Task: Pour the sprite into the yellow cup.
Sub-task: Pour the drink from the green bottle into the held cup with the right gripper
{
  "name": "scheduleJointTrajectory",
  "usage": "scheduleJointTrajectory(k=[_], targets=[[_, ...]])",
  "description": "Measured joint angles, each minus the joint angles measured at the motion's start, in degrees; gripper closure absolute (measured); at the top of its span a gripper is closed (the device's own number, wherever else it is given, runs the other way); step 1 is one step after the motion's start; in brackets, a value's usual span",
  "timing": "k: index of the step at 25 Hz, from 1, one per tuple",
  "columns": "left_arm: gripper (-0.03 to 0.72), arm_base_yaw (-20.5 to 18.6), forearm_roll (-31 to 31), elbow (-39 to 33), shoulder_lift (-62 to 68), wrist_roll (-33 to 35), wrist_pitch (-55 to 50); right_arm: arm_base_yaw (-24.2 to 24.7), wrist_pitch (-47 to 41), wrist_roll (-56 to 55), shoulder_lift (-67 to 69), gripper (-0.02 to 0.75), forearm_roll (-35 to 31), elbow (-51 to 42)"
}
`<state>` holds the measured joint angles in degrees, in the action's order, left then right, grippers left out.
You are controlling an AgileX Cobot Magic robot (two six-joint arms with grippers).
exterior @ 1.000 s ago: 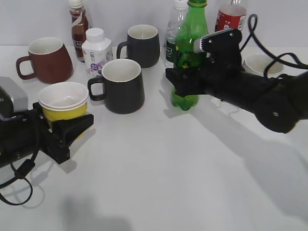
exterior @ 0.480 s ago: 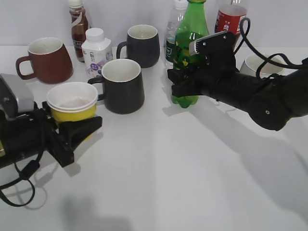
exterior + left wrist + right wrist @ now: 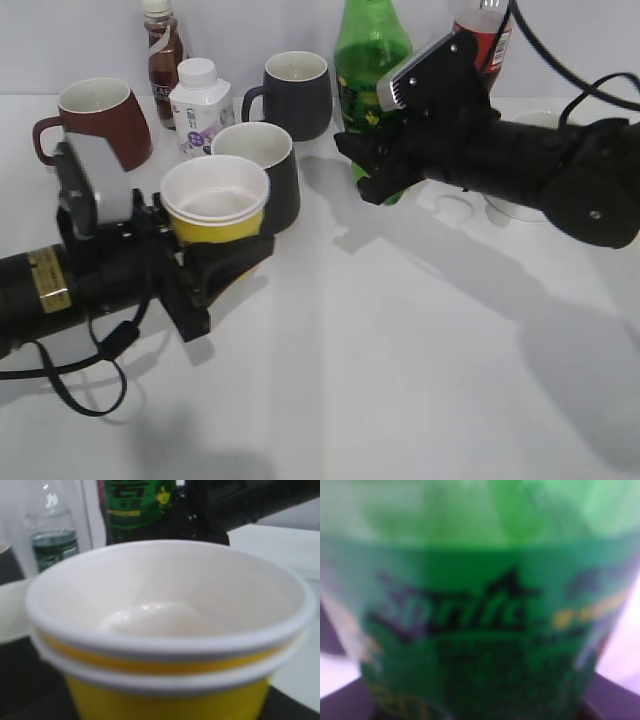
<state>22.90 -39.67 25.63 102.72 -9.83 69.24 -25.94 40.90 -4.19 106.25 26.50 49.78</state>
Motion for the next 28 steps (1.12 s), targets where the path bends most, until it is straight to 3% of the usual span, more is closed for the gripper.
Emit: scheduleJointTrajectory(k=[8,16,28], targets=[[0.298,4.4,0.3,2.9,0.7,0.0,-1.1,0.0,-6.6,18.0,-6.1,0.328,1.9,0.0],[0.298,4.4,0.9,2.9,0.8,-0.1,-1.1,0.0,-11.2,34.9,-8.0,0.328,1.9,0.0],[0.298,5.0,0.6,3.2,0.8,-0.4,-4.2,0.0,-12.3,47.6,-8.1,0.329,5.0,0.0]])
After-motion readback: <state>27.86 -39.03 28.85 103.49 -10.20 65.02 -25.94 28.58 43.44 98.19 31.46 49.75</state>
